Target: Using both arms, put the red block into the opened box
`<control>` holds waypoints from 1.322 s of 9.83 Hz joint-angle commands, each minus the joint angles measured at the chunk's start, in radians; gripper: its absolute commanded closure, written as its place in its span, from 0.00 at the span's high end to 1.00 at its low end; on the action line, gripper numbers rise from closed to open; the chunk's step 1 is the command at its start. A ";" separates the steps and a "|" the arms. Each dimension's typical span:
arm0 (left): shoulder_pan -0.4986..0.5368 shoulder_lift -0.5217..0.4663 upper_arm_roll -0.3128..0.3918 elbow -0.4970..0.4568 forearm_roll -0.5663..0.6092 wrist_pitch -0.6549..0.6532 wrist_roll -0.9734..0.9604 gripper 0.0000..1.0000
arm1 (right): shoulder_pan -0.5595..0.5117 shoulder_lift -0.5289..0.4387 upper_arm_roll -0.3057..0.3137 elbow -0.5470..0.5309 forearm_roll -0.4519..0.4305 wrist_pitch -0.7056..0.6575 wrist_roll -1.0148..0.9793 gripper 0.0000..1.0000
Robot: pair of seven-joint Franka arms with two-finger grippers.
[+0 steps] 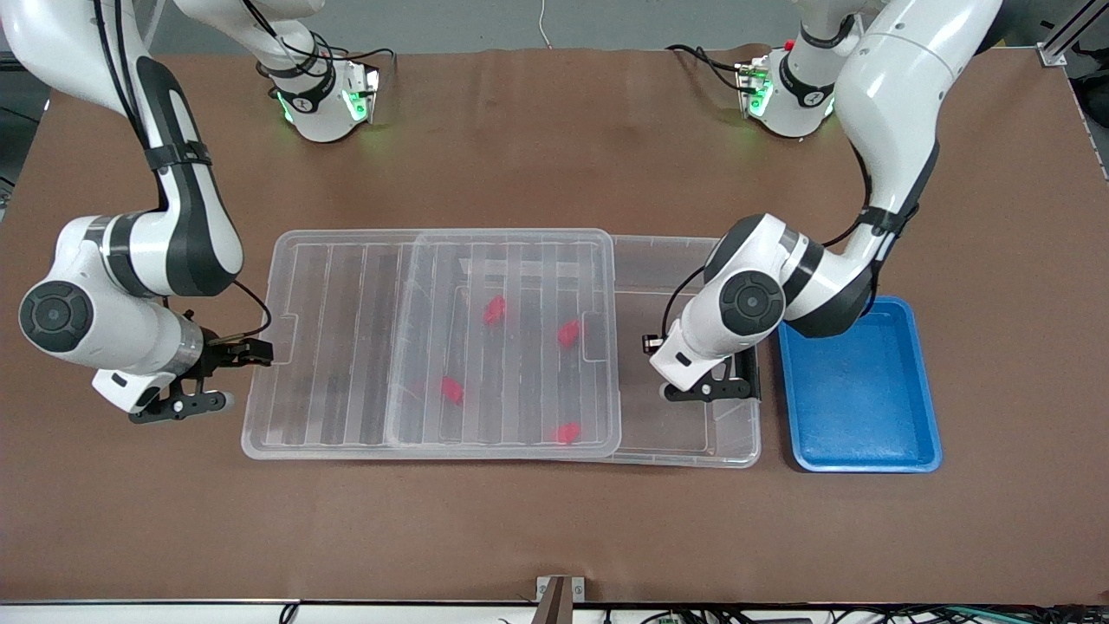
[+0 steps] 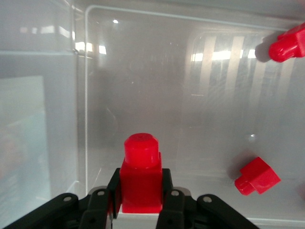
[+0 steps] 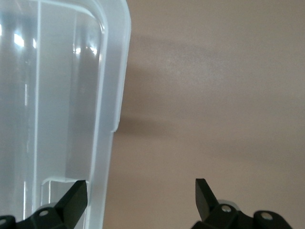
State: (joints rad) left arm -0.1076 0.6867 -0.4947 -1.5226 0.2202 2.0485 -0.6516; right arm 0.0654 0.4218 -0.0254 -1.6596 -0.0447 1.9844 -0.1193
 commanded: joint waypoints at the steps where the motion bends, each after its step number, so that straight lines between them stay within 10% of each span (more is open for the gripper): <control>1: -0.021 0.037 0.007 -0.042 0.091 0.035 -0.070 0.00 | -0.003 -0.020 0.015 0.056 -0.008 -0.060 0.027 1.00; 9: -0.020 0.094 0.010 -0.157 0.152 0.232 -0.120 0.03 | -0.086 -0.382 0.013 0.143 0.032 -0.419 0.293 1.00; 11: -0.017 0.109 0.011 -0.154 0.165 0.233 -0.118 0.31 | -0.105 -0.402 -0.011 0.133 0.061 -0.456 0.280 1.00; 12: -0.015 0.106 0.012 -0.153 0.165 0.233 -0.118 0.80 | -0.107 -0.402 -0.017 0.133 0.062 -0.461 0.280 1.00; 13: -0.024 0.097 0.013 -0.152 0.168 0.231 -0.117 1.00 | -0.105 -0.402 -0.018 0.133 0.062 -0.467 0.280 1.00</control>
State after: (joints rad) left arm -0.1272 0.7657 -0.4885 -1.6631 0.3595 2.2541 -0.7509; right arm -0.0342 0.0414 -0.0460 -1.5007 -0.0005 1.5202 0.1656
